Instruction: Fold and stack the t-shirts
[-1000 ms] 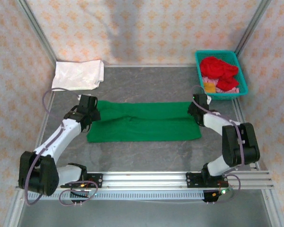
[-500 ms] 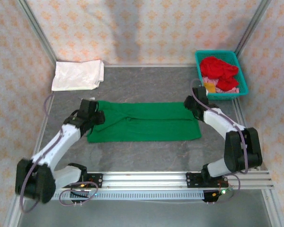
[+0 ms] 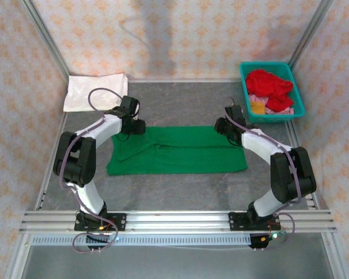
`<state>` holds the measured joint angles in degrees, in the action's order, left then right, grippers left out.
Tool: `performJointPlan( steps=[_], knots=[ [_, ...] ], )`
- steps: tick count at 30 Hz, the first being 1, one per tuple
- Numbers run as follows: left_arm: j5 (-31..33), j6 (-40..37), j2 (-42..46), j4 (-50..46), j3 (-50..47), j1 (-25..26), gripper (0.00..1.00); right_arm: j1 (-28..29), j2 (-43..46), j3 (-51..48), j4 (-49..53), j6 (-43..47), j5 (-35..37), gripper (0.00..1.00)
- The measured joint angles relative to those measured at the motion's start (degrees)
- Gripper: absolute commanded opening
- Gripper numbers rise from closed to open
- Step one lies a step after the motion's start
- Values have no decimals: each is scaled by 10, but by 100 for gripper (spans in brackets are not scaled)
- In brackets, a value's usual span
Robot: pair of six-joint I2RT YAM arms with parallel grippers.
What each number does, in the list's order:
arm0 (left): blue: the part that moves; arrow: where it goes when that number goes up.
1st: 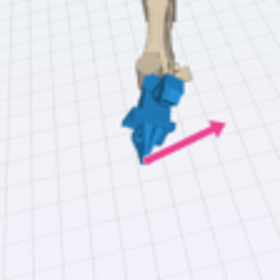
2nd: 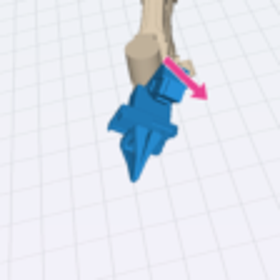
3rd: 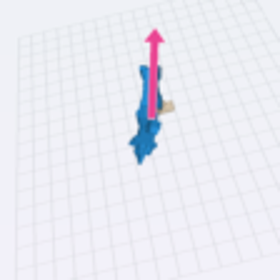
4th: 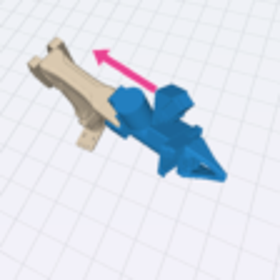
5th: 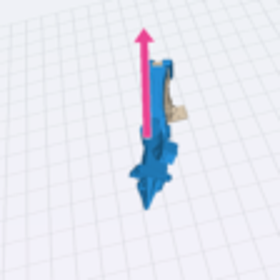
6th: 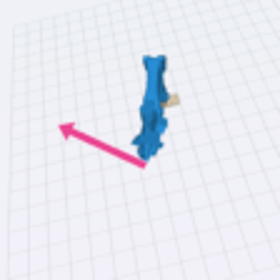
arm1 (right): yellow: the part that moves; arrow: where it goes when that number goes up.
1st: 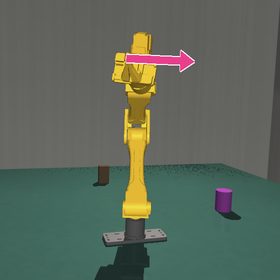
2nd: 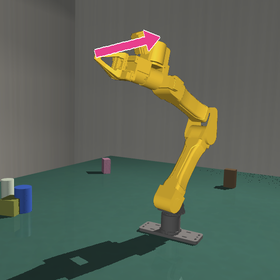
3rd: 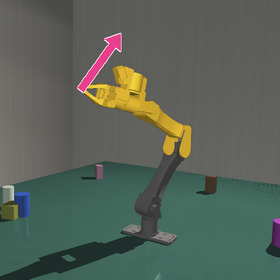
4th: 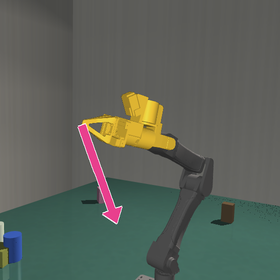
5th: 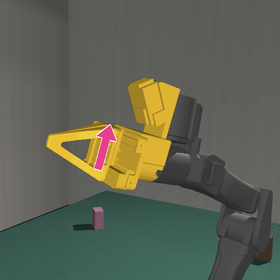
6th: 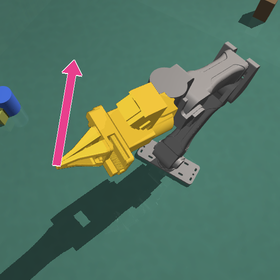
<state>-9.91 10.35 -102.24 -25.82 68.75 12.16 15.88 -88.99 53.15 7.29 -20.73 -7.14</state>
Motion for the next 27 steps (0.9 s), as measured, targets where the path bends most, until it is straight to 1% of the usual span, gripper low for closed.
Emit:
performJointPlan(
  steps=[2, 5, 6, 7, 10, 13, 15, 22, 27],
  knots=[
    [-2, -3, -11, -3, 0, 4, 45, 0, 0, 0, 0, 1, 2, 37],
    [-2, -8, -29, -5, 3, 10, 34, 0, 0, 0, 0, 4, 4, 38],
    [-2, -10, -34, -5, 3, 10, 33, 0, 0, 0, 0, 5, 5, 38],
    [-2, -10, -38, -6, 3, 13, 29, 0, 0, 0, 0, 5, 7, 38],
    [-1, -9, -40, -6, 2, 17, 14, 0, -3, 0, 0, 7, 11, 38],
    [5, -10, -36, -8, 0, 22, 13, 0, -11, 0, 0, 9, 14, 38],
    [12, -8, -26, -12, -3, 28, 1, 0, -15, 0, 0, 11, 15, 39],
    [18, 8, 34, -33, -11, 46, 0, 0, -23, 0, 1, 15, 18, 39],
    [24, 19, 52, -45, -29, 53, 0, 0, -23, 0, 5, 16, 24, 39]
  ],
)
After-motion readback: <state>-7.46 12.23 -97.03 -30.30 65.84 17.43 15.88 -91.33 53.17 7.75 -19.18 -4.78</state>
